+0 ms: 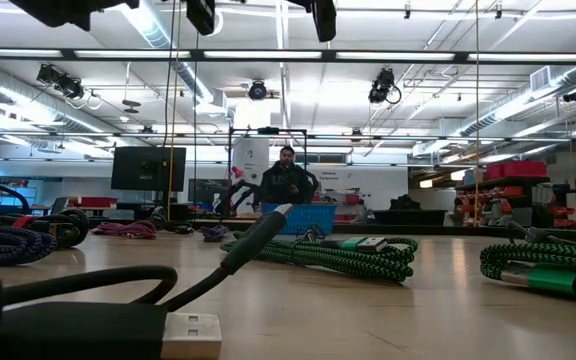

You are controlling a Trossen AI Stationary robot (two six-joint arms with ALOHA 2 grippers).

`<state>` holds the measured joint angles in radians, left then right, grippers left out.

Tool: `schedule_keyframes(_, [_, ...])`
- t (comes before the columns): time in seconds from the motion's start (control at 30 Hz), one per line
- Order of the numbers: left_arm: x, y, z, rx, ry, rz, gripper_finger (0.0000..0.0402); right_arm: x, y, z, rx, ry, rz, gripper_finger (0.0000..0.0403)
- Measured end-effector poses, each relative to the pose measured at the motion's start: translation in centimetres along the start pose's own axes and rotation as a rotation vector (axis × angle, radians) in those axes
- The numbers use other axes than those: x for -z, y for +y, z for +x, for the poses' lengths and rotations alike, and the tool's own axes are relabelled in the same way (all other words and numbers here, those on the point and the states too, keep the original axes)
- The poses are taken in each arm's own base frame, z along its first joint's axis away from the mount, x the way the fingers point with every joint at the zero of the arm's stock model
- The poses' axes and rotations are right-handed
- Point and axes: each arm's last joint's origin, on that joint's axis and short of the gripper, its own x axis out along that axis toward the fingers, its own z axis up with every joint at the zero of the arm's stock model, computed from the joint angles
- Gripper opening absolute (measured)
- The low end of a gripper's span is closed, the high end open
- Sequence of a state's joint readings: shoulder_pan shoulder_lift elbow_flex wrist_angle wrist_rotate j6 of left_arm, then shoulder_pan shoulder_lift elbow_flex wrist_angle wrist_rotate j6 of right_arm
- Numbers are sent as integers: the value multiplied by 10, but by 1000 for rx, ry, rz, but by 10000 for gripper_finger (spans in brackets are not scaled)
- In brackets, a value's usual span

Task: Pick & Place USB Port
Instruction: Put the green black charger cable into the orange bin

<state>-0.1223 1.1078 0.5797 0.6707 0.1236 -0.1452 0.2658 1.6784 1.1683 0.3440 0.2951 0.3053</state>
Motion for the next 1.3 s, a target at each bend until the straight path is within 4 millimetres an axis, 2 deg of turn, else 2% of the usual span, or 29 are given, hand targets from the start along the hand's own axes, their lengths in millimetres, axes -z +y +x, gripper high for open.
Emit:
schedule_keyframes(0.17, [-5,-15,-19,38,115,-48,25,1,2,0,-29,18,-3,137])
schedule_keyframes(0.43, [-11,-69,-69,326,337,-236,25,4,2,0,-35,42,-9,143])
schedule_keyframes(0.53, [-5,-88,-83,404,455,-316,25,4,2,0,-34,42,1,138])
schedule_keyframes(0.63, [11,-104,-93,389,636,-381,25,4,2,0,-34,43,17,133])
schedule_keyframes(0.77, [31,-120,-101,260,808,-441,25,4,2,0,-33,43,17,126])
schedule_keyframes(1.07, [60,-158,-104,220,1022,-538,25,5,1,0,-26,61,12,117])
schedule_keyframes(1.3, [85,-177,-102,141,1161,-552,25,6,0,0,-26,63,11,116])
